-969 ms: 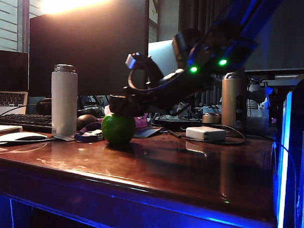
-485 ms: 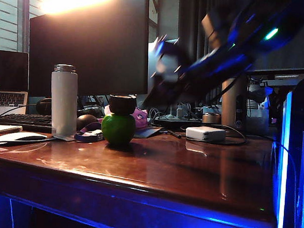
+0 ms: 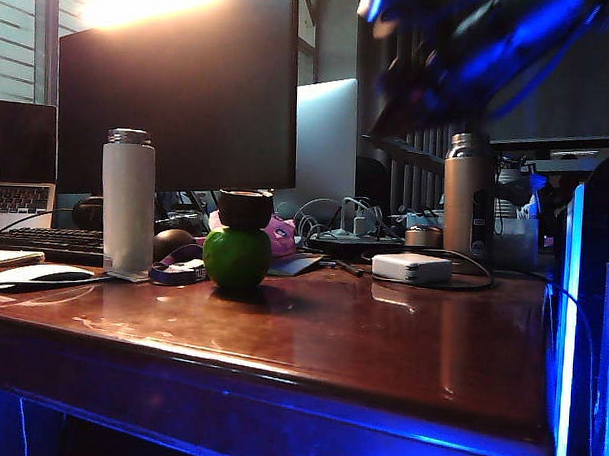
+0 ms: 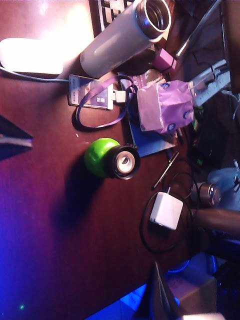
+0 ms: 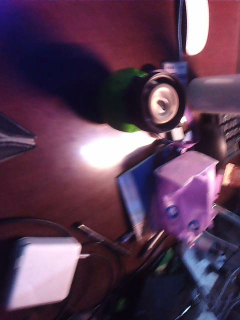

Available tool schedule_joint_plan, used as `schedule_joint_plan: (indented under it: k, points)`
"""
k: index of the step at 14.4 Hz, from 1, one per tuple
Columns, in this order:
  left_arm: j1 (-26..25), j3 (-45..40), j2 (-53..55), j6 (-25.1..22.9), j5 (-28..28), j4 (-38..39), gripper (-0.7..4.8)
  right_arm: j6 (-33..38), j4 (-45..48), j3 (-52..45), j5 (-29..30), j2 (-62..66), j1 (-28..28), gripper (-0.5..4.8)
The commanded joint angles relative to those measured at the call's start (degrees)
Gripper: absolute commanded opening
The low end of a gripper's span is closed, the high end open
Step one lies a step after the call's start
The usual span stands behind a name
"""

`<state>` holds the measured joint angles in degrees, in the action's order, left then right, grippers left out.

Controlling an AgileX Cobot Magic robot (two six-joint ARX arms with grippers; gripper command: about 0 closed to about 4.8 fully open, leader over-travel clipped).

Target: Stack the black thermos bottle cap from the table onto the green apple.

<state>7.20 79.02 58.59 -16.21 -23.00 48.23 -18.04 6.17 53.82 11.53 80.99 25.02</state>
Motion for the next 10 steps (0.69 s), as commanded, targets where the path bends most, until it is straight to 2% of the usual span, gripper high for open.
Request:
schedule_joint_plan:
  k: [1,5,9,10]
  points:
    - [-0.04,0.07,-0.13,0.17,-0.2,-0.72,-0.05,0.07,-5.42,0.09,-0.37,-5.77,0.09,-0.01]
    - [-0.04,0.07,-0.13,0.17,-0.2,-0.72,-0.05,0.26,-10.36,-3.08,-4.26,-16.83,0.09,-0.01]
    - [-0.04,0.07,-0.13,0.17,-0.2,-0.7,-0.05,0.46,-8.37,-15.63,-6.4,-31.32,0.09,-0.01]
    - [-0.04,0.07,-0.13,0.17,-0.17,-0.7,-0.05,1.11,-7.1,-19.69,-9.25,-34.86,0.09,-0.01]
